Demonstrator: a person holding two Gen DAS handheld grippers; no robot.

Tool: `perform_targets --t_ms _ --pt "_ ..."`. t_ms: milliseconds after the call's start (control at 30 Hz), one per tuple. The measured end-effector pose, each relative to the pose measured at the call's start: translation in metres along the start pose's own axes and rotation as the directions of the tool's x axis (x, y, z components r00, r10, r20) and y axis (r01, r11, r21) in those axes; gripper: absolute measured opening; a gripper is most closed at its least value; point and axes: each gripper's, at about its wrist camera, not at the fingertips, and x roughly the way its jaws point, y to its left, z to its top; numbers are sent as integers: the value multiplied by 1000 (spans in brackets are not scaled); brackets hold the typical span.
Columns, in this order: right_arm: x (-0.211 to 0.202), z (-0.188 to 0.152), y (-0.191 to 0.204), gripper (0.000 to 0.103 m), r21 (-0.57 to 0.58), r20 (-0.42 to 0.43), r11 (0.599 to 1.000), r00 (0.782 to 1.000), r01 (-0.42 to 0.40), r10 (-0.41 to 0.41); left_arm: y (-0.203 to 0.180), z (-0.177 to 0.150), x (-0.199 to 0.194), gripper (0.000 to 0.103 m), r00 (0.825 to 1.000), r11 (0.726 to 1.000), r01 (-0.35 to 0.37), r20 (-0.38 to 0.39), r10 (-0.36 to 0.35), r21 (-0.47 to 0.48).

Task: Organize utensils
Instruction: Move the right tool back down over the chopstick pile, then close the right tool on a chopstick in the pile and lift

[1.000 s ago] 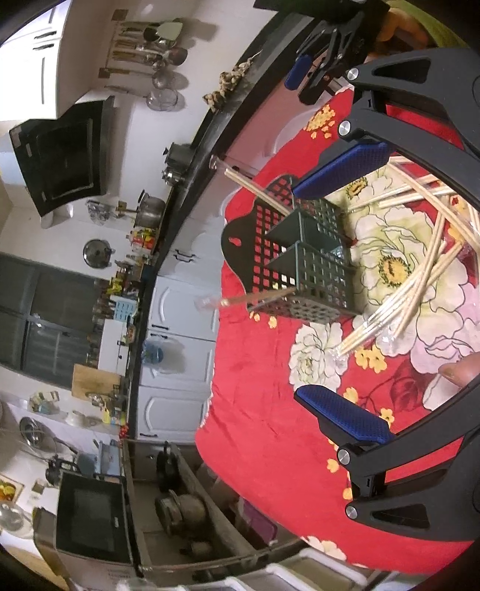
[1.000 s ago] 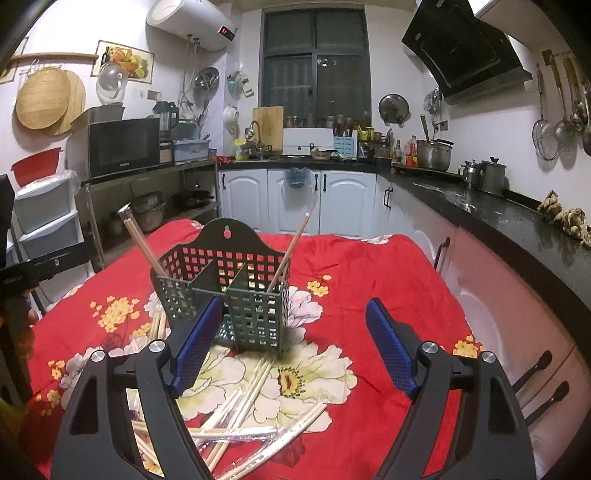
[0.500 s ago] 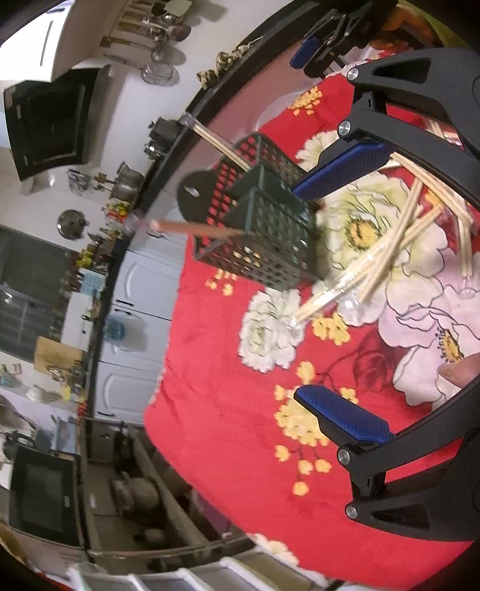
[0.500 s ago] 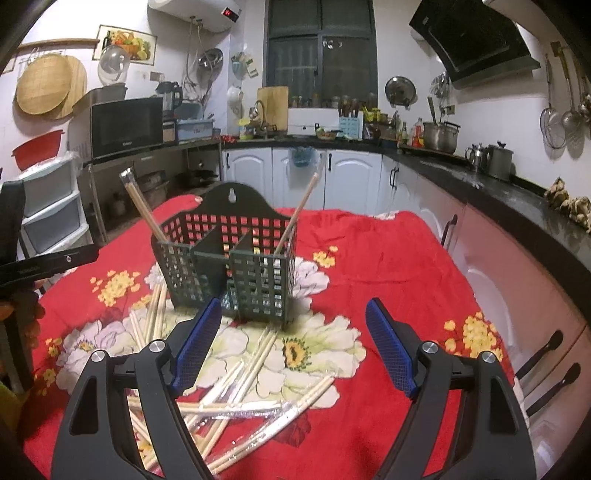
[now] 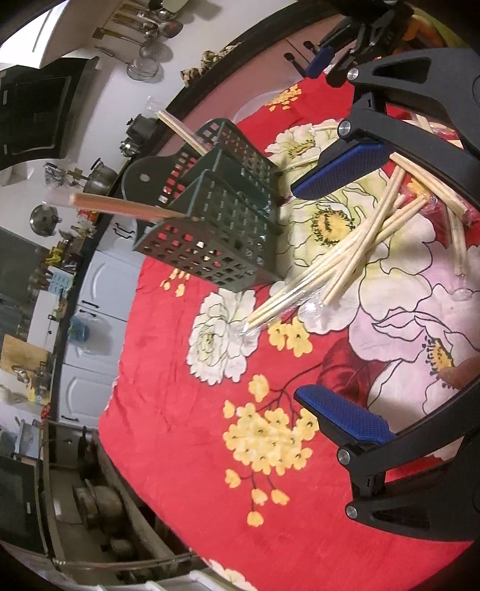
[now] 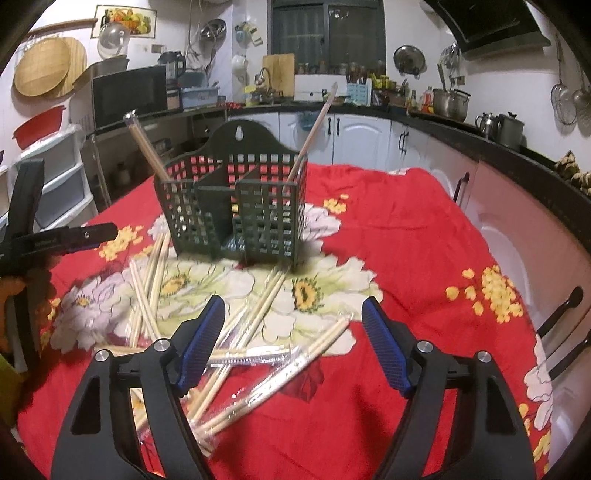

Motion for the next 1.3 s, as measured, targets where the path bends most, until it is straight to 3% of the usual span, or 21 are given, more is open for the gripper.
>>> perform_targets --t_ms 167,433,833,1100,1300 --pt "10 -7 -1 60 11 -49 1000 998 -30 30 4 -3 7 90 1000 1000 4 -24 -5 -12" --pt "31 -16 -10 44 65 -127 996 990 -56 64 8 -7 21 76 998 1000 14 -66 -15 -19" --pt "46 -20 -16 31 95 -175 993 981 -63 79 19 -13 39 63 992 998 28 -117 -35 -62" --pt "47 -23 -13 12 78 -185 995 979 -68 81 19 -14 41 55 992 998 32 -121 -39 -61" --pt "47 -22 -13 2 79 -179 995 980 -68 81 17 -16 42 40 991 998 43 -126 -49 -55"
